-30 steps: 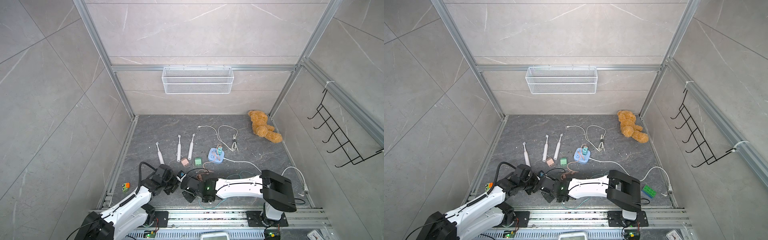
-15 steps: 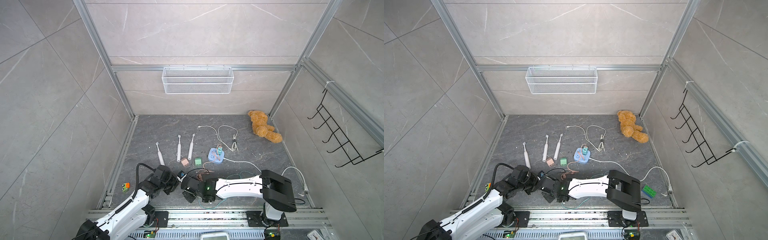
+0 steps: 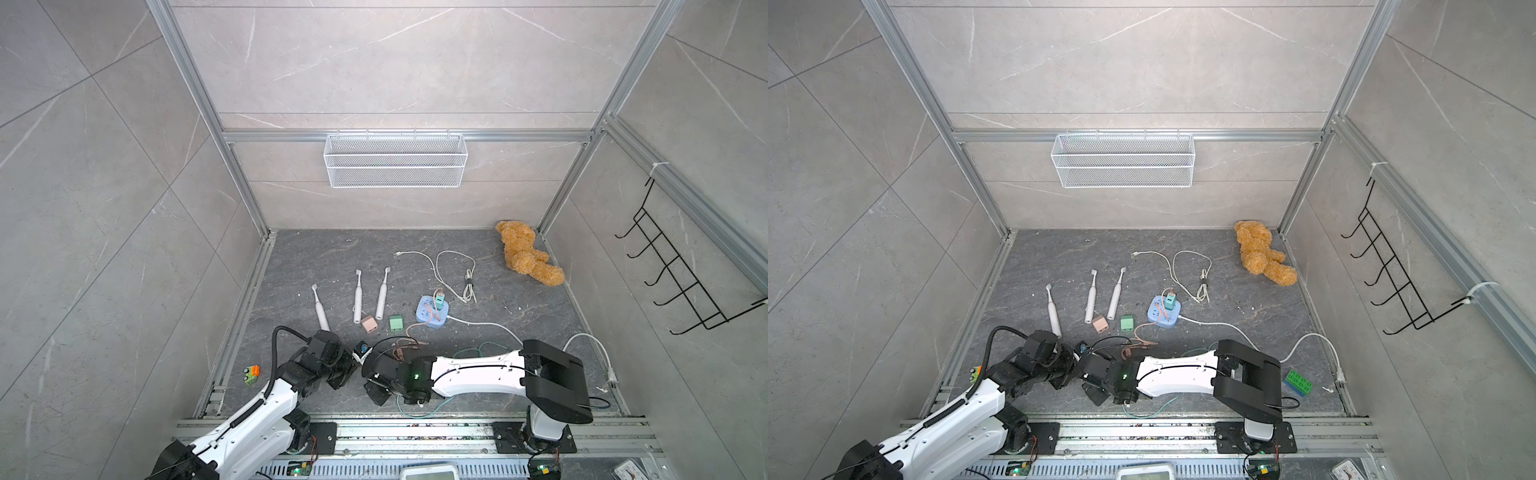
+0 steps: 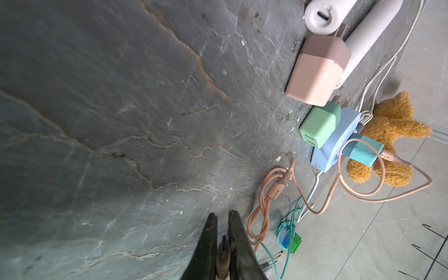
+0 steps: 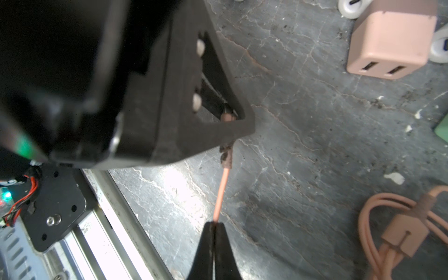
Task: Charge the electric toothbrush
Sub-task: Pick up the charging cable from the center of the board.
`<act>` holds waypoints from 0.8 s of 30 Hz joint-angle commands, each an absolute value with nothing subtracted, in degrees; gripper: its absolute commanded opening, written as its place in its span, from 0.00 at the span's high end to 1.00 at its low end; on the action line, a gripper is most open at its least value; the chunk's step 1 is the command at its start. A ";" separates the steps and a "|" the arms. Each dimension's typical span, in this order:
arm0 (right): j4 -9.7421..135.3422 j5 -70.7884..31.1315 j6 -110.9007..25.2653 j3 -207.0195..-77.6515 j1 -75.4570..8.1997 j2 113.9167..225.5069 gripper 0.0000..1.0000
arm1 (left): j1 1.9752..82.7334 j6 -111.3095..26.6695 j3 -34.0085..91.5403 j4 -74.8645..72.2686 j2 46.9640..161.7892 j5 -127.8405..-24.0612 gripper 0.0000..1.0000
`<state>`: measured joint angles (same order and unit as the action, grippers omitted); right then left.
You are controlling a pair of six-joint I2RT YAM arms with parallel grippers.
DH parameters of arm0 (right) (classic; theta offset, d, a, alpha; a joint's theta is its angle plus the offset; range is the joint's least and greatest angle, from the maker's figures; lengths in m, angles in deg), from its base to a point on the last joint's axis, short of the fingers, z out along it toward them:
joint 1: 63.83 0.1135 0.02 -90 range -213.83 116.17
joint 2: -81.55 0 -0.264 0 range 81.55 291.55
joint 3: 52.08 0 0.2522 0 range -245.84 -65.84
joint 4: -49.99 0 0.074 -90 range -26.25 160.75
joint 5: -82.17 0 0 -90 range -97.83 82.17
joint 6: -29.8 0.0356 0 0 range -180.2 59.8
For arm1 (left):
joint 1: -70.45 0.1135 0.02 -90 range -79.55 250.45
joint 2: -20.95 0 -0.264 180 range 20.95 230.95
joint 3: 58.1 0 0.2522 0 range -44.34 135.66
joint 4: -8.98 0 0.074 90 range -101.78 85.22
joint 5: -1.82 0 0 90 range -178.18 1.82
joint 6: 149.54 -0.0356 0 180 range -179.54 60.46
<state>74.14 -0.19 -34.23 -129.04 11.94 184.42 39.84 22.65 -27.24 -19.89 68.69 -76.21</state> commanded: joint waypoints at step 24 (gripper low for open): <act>60.52 1.54 -45.67 -118.11 11.95 177.17 0.79 | 39.88 14.64 -19.03 -29.63 65.55 -80.31 1.00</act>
